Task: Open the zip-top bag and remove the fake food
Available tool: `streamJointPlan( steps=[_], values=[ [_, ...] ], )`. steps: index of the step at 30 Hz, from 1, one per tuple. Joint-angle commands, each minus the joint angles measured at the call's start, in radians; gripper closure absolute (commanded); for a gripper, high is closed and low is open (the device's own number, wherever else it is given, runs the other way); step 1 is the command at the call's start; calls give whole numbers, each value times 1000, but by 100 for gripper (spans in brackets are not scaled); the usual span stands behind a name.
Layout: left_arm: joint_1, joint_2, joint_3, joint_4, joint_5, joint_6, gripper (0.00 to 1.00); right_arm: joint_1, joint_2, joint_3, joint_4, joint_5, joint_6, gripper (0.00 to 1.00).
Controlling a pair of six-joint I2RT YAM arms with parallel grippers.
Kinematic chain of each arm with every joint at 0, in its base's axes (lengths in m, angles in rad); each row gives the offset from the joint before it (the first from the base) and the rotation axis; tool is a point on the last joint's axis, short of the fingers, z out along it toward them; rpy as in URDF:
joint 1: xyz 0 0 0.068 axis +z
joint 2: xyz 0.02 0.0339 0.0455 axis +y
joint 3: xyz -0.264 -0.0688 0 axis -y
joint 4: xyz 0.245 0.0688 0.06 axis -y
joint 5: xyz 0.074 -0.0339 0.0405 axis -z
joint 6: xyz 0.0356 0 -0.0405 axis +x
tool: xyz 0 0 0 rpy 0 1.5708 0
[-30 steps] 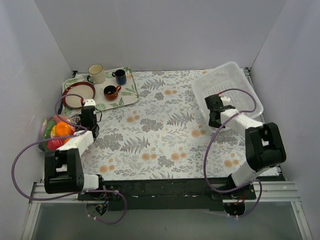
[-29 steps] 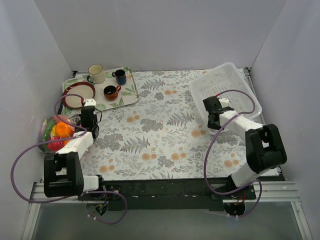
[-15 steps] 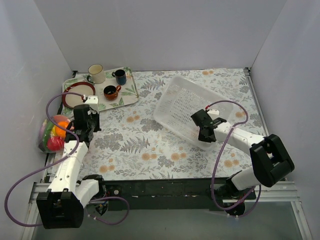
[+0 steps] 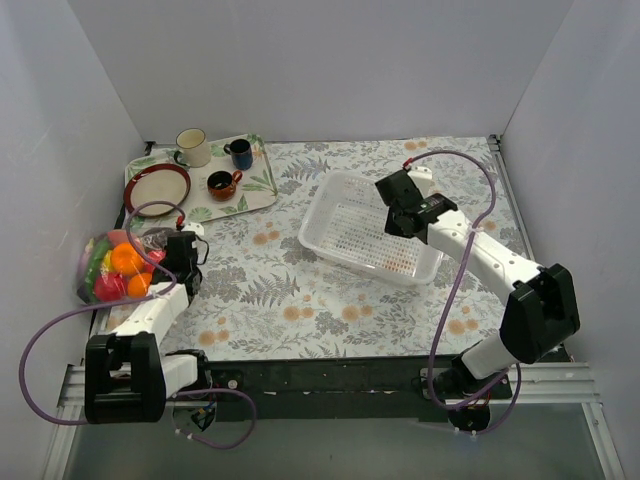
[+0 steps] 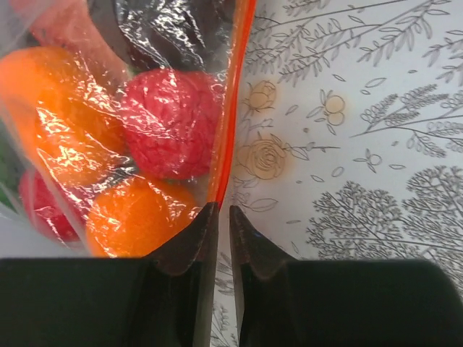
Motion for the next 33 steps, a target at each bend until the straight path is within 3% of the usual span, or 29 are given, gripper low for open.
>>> streamJointPlan(
  steps=[1,5,7,9,18,21,27,28,31,33],
  values=[
    [-9,-17,-55,181,-137,110,86,-1,67,108,-36,51,-40,99],
    [-56,-5,-127,439,-262,248,78,0,171,173,-61,23,-50,99],
    [-69,-4,-152,488,-275,285,75,0,192,182,-62,-1,-46,99],
    [-78,-1,-158,499,-277,283,66,0,209,180,-55,-20,-39,99],
    [-89,100,-190,472,-247,201,60,-1,202,162,-47,-20,-39,99],
    [-107,111,-192,447,-243,164,49,0,198,162,-45,-10,-48,99],
    [-116,138,-198,565,-289,204,47,0,198,157,-41,-21,-50,99],
    [-116,146,-195,582,-289,207,48,-1,198,153,-39,-24,-50,99],
    [-118,172,-179,608,-295,216,71,0,190,139,-29,-21,-48,99],
    [-119,181,-178,630,-309,228,97,0,181,122,-19,-21,-51,99]
  ],
)
